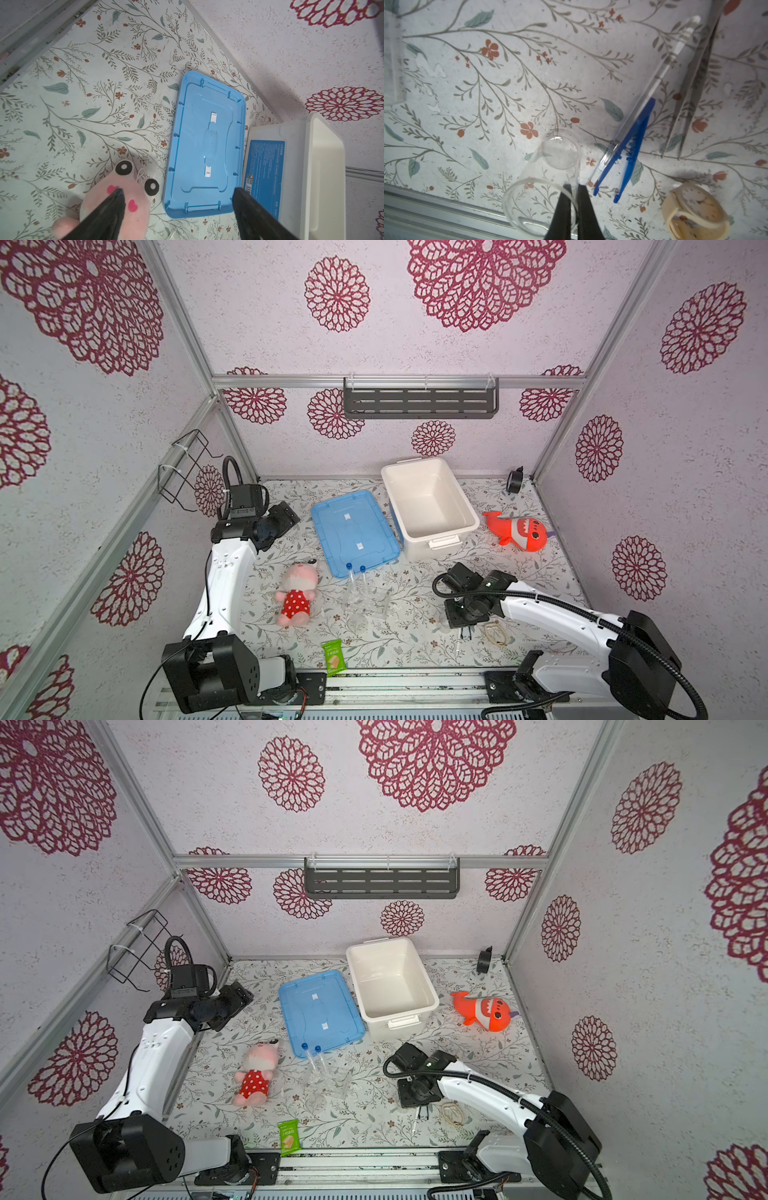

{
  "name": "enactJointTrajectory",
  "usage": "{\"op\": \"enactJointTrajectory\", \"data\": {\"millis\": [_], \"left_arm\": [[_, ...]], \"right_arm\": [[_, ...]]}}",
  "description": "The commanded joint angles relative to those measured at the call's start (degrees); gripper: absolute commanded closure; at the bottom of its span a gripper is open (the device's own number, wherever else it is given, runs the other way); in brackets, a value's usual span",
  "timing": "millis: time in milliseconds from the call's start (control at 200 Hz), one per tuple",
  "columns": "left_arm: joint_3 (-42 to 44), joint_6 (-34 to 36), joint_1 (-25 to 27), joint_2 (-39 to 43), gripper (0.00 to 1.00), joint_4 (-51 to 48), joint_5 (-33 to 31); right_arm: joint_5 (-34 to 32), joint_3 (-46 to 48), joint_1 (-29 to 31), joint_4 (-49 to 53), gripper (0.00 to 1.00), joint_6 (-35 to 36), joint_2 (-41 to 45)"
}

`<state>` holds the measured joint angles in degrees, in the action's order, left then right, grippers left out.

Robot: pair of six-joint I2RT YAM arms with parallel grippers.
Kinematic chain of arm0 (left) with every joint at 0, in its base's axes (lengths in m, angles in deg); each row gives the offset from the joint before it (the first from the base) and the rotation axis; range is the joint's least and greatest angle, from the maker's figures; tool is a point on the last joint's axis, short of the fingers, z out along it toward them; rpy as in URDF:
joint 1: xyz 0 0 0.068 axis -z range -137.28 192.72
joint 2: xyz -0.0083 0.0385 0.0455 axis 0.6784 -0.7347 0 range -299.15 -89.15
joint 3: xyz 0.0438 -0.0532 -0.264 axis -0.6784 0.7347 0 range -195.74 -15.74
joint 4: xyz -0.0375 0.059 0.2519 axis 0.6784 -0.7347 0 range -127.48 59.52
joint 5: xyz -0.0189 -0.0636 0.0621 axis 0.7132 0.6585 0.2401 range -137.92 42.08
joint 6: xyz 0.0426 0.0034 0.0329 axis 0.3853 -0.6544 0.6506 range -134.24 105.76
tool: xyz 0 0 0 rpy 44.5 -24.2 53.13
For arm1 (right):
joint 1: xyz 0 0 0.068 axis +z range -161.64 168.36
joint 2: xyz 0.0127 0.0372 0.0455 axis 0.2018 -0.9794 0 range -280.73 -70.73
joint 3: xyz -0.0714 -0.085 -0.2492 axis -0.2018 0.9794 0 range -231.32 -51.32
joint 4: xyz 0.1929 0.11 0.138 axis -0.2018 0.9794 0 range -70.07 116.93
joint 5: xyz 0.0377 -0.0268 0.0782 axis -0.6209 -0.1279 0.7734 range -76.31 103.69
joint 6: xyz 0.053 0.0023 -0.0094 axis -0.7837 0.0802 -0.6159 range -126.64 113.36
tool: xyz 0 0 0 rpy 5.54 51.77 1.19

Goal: Organize the chemistry lab equipment
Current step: 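Move the right gripper to the clear glass funnel and grasp its stem, then carry the funnel into the white bin with the right gripper while the left arm rises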

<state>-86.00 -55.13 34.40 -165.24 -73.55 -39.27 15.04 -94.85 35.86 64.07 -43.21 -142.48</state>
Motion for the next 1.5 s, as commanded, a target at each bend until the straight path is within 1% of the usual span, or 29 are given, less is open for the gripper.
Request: {"op": "enactJointTrajectory", "data": {"millis": [0, 115, 200, 305, 415, 515, 640, 771, 856, 946, 1076, 1181, 1291, 1386, 1491], "left_arm": [[1.13, -4.14, -0.43, 1.60, 0.16, 3.95, 2.14], [0.43, -6.81, -0.02, 1.33, 0.18, 7.10, 7.58], [-1.80, -6.71, 2.55, 0.16, 0.18, 8.06, 10.40], [-6.55, -4.37, 7.91, -2.71, 0.18, 5.77, 9.92], [-9.04, -4.97, 12.91, -5.94, 0.18, 5.91, 9.85], [-11.31, -5.40, 19.85, -9.62, 0.18, 6.05, 5.88], [-17.54, -3.85, 26.28, -15.62, 0.18, 2.30, 3.43], [-21.24, -3.64, 30.09, -19.22, 0.18, 2.08, 2.13], [-22.71, -4.33, 31.74, -21.24, 0.18, 2.91, 2.95], [-24.10, -4.23, 33.79, -23.39, 0.18, 3.35, 3.00], [-25.43, -3.74, 35.36, -25.14, 0.18, 2.60, 3.48], [-23.37, -3.61, 35.34, -23.37, 0.18, 2.06, 2.92], [-19.86, -2.51, 35.05, -20.15, 0.18, 1.66, 1.75], [-17.57, -2.27, 33.79, -17.45, 0.18, 0.11, 0.12], [-12.74, -2.84, 32.26, -13.40, 0.18, 0.31, -1.77]], "right_arm": [[-0.96, -2.69, -0.26, 3.87, 0.96, -0.11, 2.16], [-2.89, -8.57, -0.31, 8.99, 1.00, 0.43, 2.76], [-4.49, -14.74, -0.80, 14.01, 1.00, 0.44, 2.75], [-4.47, -23.99, -2.68, 20.23, 1.00, 1.30, 1.39], [-2.79, -35.70, -5.29, 25.71, 1.00, 4.77, -1.63], [-1.84, -44.90, -7.75, 29.80, 1.00, 8.02, -5.43], [-1.09, -53.03, -11.73, 30.68, 1.00, 10.51, -9.30], [1.12, -58.01, -16.16, 28.22, 1.00, 11.35, -13.17], [1.49, -59.91, -17.79, 26.06, 1.00, 11.69, -15.61], [-0.17, -60.99, -19.23, 23.60, 1.00, 12.01, -18.05], [-5.52, -62.37, -20.92, 20.82, 1.00, 12.23, -22.39], [-8.07, -63.79, -21.06, 18.29, 1.00, 12.56, -26.38], [-5.98, -66.33, -21.10, 16.77, 1.00, 12.94, -32.04], [-2.98, -69.24, -20.71, 16.16, 1.00, 13.19, -36.89], [-1.84, -72.36, -19.87, 16.17, 1.00, 14.81, -41.45]]}}
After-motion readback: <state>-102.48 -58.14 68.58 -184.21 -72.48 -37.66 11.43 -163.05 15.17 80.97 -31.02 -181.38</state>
